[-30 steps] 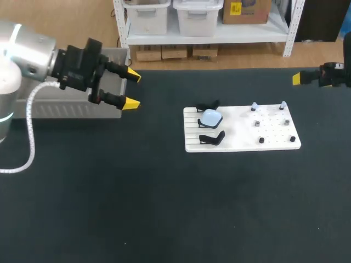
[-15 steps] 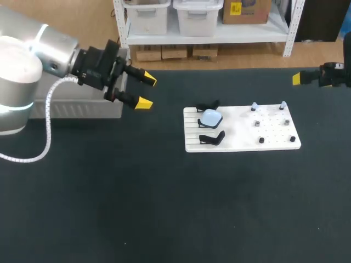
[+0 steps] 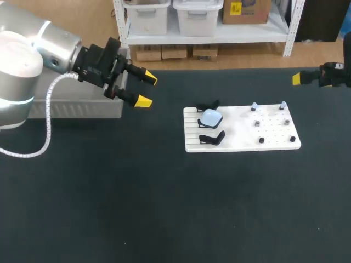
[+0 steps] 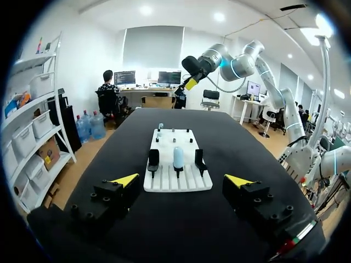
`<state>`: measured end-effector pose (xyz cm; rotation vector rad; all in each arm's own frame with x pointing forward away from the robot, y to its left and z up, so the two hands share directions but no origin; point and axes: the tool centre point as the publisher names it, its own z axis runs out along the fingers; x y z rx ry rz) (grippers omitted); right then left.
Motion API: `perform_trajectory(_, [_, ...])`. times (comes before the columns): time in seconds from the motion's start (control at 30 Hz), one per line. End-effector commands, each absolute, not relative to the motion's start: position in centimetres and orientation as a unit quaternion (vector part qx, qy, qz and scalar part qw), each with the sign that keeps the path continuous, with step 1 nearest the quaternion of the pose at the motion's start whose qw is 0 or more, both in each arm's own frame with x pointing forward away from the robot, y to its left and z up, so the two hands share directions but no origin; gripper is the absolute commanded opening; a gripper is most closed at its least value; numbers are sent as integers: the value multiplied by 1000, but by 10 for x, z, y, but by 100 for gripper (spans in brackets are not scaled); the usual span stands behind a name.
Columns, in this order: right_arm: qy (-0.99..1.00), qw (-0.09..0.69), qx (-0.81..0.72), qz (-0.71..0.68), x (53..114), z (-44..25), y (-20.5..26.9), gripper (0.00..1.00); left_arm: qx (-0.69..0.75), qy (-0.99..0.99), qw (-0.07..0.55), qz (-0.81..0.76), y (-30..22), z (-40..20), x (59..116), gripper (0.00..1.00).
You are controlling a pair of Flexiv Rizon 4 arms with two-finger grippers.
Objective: Pick up each earbud case from the left stands, insert the matching earbuds, close the lid, and place the case in the box.
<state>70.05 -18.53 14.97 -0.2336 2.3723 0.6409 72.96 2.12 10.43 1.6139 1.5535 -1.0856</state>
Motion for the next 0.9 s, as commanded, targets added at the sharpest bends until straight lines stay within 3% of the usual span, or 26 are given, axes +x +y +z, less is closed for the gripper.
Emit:
perform_trajectory(0.03, [907,330,-89,245,700,150,-186,100,612,591,323,-414,5,97,729,100])
perform_trajectory(0.9, [907,330,-89,245,700,150,-186,100,605,593,319,-424,-44,50,713,100])
